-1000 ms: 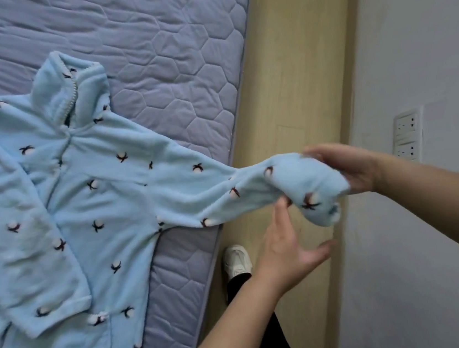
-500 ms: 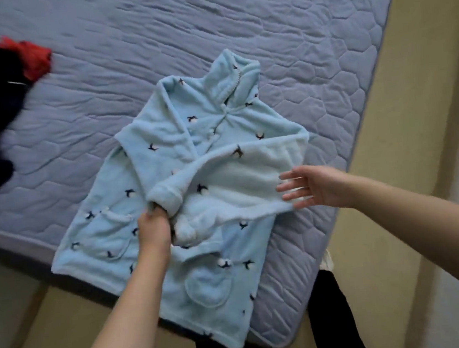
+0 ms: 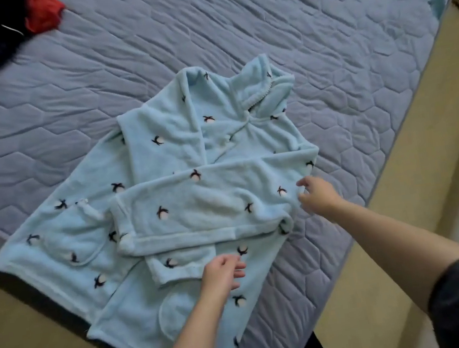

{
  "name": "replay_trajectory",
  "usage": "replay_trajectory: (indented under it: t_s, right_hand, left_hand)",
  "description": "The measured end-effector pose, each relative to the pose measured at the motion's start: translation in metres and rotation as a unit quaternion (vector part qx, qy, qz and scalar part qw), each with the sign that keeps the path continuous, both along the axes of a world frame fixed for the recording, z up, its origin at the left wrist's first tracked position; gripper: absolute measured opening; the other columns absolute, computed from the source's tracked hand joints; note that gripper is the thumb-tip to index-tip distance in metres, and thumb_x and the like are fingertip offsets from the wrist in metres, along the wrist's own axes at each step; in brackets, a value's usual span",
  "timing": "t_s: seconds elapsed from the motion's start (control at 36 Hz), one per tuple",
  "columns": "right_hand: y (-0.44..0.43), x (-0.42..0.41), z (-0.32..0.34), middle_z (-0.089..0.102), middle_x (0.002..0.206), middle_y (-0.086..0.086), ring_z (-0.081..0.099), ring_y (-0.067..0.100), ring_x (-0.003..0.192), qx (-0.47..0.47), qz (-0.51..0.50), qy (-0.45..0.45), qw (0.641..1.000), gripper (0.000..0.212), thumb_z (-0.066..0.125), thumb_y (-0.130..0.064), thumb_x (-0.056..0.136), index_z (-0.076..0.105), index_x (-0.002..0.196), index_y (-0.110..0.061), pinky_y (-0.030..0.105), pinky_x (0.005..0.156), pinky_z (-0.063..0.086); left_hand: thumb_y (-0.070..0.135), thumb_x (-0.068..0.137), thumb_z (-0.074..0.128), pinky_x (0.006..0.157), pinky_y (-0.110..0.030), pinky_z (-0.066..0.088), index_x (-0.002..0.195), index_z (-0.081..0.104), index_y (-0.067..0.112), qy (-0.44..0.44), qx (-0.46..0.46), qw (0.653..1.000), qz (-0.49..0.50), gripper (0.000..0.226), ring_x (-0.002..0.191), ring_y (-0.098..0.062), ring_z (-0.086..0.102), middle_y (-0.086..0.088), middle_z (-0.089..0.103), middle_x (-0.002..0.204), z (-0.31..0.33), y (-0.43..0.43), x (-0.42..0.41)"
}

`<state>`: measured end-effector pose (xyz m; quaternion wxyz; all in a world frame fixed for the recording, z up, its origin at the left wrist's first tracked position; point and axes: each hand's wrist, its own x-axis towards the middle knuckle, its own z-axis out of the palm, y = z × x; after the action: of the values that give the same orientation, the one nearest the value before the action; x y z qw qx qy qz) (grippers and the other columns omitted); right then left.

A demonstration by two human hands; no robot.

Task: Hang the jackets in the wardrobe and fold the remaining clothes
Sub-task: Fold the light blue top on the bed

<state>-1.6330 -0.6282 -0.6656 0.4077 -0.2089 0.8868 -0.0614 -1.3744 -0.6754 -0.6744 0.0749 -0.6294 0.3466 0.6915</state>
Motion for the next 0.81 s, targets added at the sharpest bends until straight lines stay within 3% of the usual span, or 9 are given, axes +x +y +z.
replay_trajectory:
  t_s: [0.08, 0.22, 0.31, 0.39, 0.5, 0.58, 0.64, 0.72, 0.81]
  right_hand:
    - [-0.003, -0.043, -0.020, 0.041, 0.142, 0.008, 0.048, 0.024, 0.118, -0.065, 0.053, 0.056, 0.995, 0.053, 0.061, -0.017, 0.088, 0.042, 0.138, -0.014, 0.029, 0.087, 0.040]
    - [-0.018, -0.099, -0.046, 0.035, 0.147, 0.002, 0.051, 0.020, 0.108, -0.056, 0.190, 0.038, 0.979, 0.072, 0.060, -0.008, 0.081, 0.032, 0.145, -0.024, 0.030, 0.084, 0.043]
    - [-0.029, -0.118, -0.055, 0.046, 0.129, 0.005, 0.045, 0.015, 0.093, -0.020, 0.279, 0.007, 0.960, 0.067, 0.064, -0.011, 0.081, 0.038, 0.141, -0.024, 0.028, 0.075, 0.038]
    - [-0.040, -0.131, -0.055, 0.057, 0.105, 0.007, 0.052, 0.022, 0.090, 0.042, 0.395, 0.015, 0.917, 0.040, 0.069, -0.021, 0.081, 0.057, 0.119, -0.013, 0.028, 0.072, 0.036]
    - [-0.047, -0.150, -0.049, 0.063, 0.112, 0.002, 0.058, 0.024, 0.097, -0.042, 0.411, -0.004, 0.911, 0.035, 0.070, -0.021, 0.084, 0.062, 0.118, -0.013, 0.033, 0.083, 0.045]
    - [-0.044, -0.155, -0.049, 0.063, 0.097, -0.002, 0.058, 0.021, 0.086, -0.057, 0.434, -0.019, 0.899, 0.019, 0.063, -0.026, 0.089, 0.060, 0.106, -0.018, 0.033, 0.070, 0.045]
    - [-0.039, -0.162, -0.053, 0.058, 0.087, 0.000, 0.055, 0.023, 0.080, 0.030, 0.468, 0.012, 0.883, 0.013, 0.054, -0.033, 0.094, 0.051, 0.098, -0.021, 0.034, 0.064, 0.042]
    - [-0.041, -0.170, -0.059, 0.054, 0.086, -0.001, 0.053, 0.024, 0.082, 0.097, 0.439, 0.043, 0.892, 0.012, 0.046, -0.034, 0.097, 0.049, 0.096, -0.022, 0.038, 0.070, 0.045]
    - [-0.052, -0.158, -0.067, 0.055, 0.099, 0.001, 0.050, 0.023, 0.083, 0.126, 0.432, 0.093, 0.888, 0.021, 0.041, -0.036, 0.098, 0.051, 0.115, -0.028, 0.033, 0.066, 0.038]
  left_hand:
    - [0.013, 0.097, 0.050, 0.055, -0.025, 0.045, 0.087, 0.055, 0.013, 0.046, 0.093, 0.990, 0.091, 0.011, 0.072, -0.014, 0.059, -0.004, 0.061, 0.086, -0.020, 0.027, -0.058]
    - [0.005, 0.086, 0.067, 0.067, -0.025, 0.053, 0.097, 0.063, 0.008, 0.078, 0.033, 0.974, 0.210, 0.012, 0.077, -0.010, 0.063, -0.001, 0.067, 0.088, -0.051, 0.049, -0.119]
    - [0.002, 0.079, 0.073, 0.060, -0.009, 0.049, 0.080, 0.067, 0.013, 0.088, -0.024, 0.982, 0.168, 0.012, 0.069, -0.001, 0.064, 0.006, 0.069, 0.080, -0.060, 0.057, -0.137]
    - [0.008, 0.079, 0.075, 0.072, -0.009, 0.045, 0.077, 0.062, 0.026, 0.078, -0.102, 0.987, 0.093, 0.022, 0.080, 0.003, 0.060, 0.019, 0.064, 0.081, -0.065, 0.063, -0.141]
    - [0.014, 0.083, 0.071, 0.070, 0.006, 0.033, 0.082, 0.059, 0.029, 0.080, -0.192, 0.978, 0.004, 0.020, 0.084, 0.005, 0.054, 0.027, 0.056, 0.082, -0.077, 0.068, -0.140]
    - [0.016, 0.085, 0.070, 0.072, 0.009, 0.030, 0.089, 0.062, 0.024, 0.082, -0.211, 0.974, -0.034, 0.012, 0.095, -0.001, 0.055, 0.020, 0.059, 0.087, -0.091, 0.071, -0.136]
    - [0.017, 0.086, 0.069, 0.082, 0.003, 0.034, 0.101, 0.064, 0.017, 0.069, -0.192, 0.979, -0.023, 0.016, 0.105, -0.006, 0.055, 0.010, 0.063, 0.101, -0.097, 0.072, -0.135]
    - [0.009, 0.088, 0.065, 0.101, -0.032, 0.045, 0.120, 0.059, 0.010, 0.076, -0.089, 0.989, 0.086, 0.033, 0.116, -0.018, 0.055, -0.002, 0.060, 0.123, -0.101, 0.066, -0.137]
    - [0.010, 0.092, 0.058, 0.063, -0.034, 0.059, 0.120, 0.056, 0.010, 0.076, 0.075, 0.972, 0.211, 0.028, 0.093, -0.025, 0.065, -0.012, 0.065, 0.111, -0.089, 0.048, -0.140]
